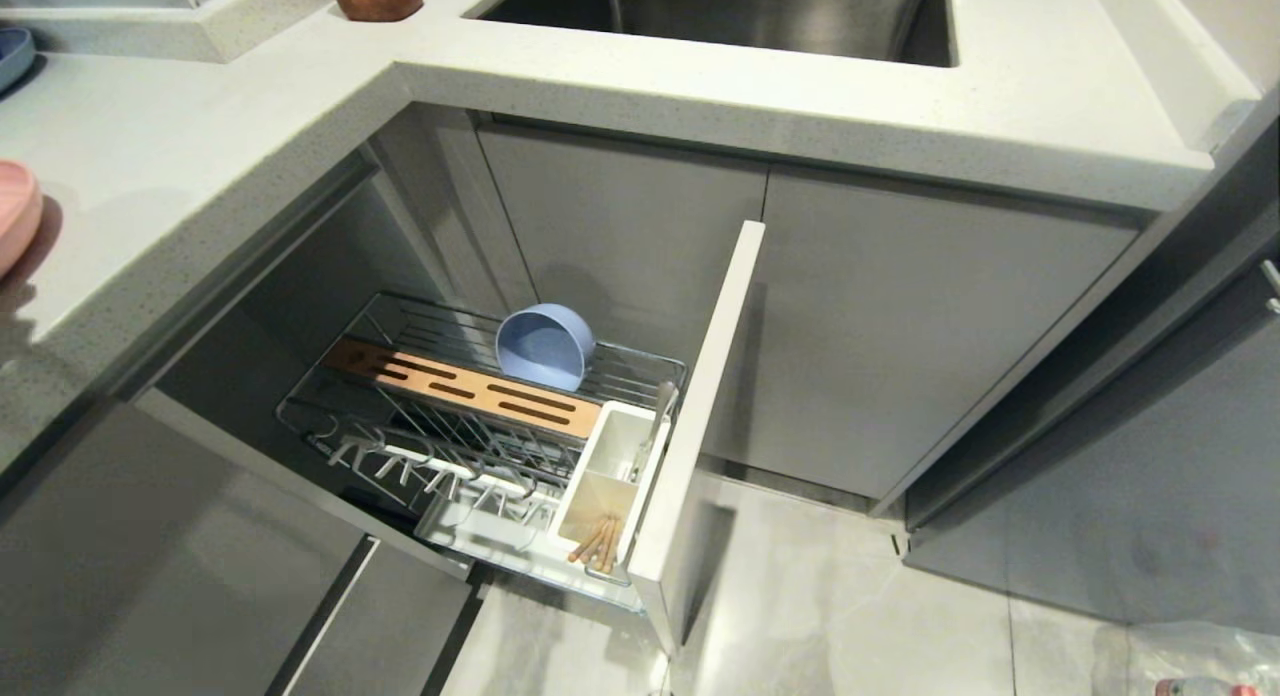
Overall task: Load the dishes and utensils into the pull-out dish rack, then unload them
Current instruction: Pick up the chopsticks and place it in the cupboard
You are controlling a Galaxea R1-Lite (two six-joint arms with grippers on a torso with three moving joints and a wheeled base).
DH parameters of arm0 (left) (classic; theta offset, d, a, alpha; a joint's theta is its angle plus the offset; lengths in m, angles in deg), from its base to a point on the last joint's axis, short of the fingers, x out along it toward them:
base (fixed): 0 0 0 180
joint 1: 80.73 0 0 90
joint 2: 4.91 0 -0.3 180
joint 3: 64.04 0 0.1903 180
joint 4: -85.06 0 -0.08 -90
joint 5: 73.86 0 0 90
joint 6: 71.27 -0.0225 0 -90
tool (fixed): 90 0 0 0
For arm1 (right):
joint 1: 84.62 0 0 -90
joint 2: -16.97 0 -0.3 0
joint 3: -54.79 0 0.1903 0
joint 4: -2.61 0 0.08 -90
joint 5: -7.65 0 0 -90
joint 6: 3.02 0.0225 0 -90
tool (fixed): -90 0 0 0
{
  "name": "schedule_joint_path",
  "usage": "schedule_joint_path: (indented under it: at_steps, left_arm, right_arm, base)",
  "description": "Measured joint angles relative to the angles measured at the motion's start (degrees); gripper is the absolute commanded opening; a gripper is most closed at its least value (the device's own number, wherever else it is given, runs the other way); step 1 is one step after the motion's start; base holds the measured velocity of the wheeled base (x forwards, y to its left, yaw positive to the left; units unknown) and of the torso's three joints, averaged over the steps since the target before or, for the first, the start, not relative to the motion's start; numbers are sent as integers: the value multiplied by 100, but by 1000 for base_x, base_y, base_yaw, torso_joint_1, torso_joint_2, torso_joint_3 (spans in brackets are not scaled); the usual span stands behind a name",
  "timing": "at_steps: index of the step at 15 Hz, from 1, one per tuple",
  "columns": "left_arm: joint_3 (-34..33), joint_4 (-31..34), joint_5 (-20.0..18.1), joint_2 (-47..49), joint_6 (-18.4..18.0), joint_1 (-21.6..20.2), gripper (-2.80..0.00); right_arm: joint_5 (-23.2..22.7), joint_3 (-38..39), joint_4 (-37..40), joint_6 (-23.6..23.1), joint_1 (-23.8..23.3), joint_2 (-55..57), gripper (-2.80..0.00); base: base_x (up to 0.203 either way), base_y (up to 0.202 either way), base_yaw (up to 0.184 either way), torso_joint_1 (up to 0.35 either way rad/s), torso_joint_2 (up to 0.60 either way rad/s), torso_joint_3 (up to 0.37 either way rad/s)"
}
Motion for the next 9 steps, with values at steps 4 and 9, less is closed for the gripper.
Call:
schedule_joint_path:
  at_steps: [4,9]
  left_arm:
    - [49,330,-525,8,302,10,0]
    - [34,323,-730,102,311,-108,0]
  right_arm:
    - [0,0,0,-2,0,0,-280]
    - [-2,0,0,0,0,0,-280]
  base:
    - [0,0,0,0,0,0]
    - [0,0,0,0,0,0]
